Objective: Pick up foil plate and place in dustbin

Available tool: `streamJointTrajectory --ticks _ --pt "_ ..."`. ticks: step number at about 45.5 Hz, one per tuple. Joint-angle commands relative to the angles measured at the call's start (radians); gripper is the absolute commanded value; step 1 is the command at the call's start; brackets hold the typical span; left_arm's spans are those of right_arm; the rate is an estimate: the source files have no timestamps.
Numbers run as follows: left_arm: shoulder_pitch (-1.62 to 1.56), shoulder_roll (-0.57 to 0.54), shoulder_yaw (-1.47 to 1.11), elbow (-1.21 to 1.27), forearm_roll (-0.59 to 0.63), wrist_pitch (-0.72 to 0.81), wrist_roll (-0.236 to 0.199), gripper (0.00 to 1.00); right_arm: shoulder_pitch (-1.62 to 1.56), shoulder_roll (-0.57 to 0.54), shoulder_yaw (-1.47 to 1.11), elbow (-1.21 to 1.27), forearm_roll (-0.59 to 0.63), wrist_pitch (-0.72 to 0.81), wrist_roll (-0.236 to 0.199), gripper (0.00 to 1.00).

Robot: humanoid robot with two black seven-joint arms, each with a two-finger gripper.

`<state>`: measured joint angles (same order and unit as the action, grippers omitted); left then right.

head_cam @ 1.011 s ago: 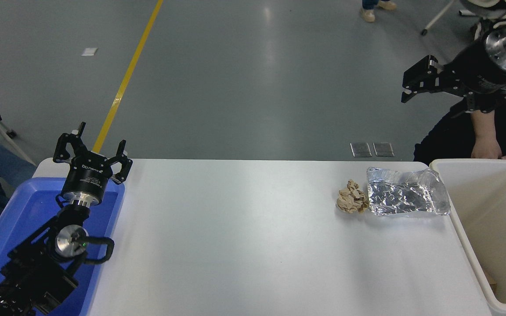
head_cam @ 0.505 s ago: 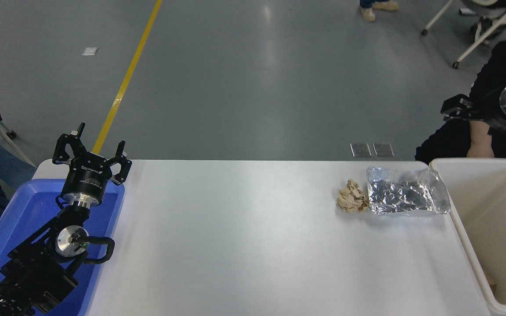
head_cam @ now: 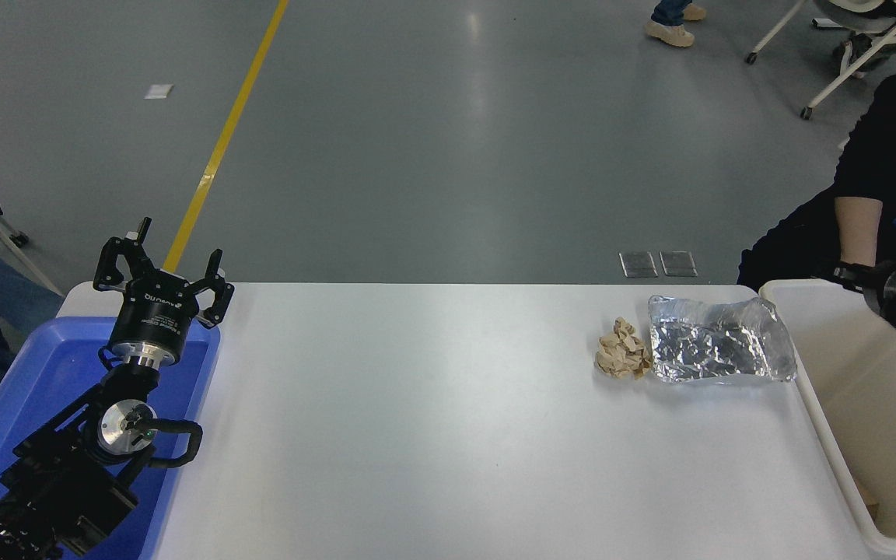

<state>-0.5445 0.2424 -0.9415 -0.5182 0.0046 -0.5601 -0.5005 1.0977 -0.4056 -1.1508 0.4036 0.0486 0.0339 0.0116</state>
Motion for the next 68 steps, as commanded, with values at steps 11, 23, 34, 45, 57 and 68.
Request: streamJointTrajectory --ticks 11,23,34,45,57,68 --pt "0.0 0.0 0.001 0.001 0.0 0.0 -0.001 0.98 -0.159 0.053 0.169 -0.017 0.0 -0.058 0.001 1.0" --pt "0.0 0.0 0.001 0.0 0.0 0.0 0.0 0.98 -0.19 0.082 0.184 -0.019 0.0 -0.111 0.002 1.0" --pt "0.0 0.0 0.0 0.0 0.0 0.0 0.0 0.98 -0.219 0.106 0.184 -0.02 0.0 -0.199 0.002 0.96" --pt "0.0 0.0 0.0 0.0 0.0 0.0 -0.001 0.98 -0.253 0.133 0.192 -0.049 0.0 -0.27 0.002 0.9" --pt "0.0 0.0 0.001 0.001 0.0 -0.001 0.0 0.98 -0.277 0.145 0.206 -0.055 0.0 -0.333 0.002 0.8" --pt "0.0 0.0 0.0 0.0 0.0 0.0 -0.001 0.98 -0.306 0.153 0.206 -0.055 -0.001 -0.377 0.002 0.52"
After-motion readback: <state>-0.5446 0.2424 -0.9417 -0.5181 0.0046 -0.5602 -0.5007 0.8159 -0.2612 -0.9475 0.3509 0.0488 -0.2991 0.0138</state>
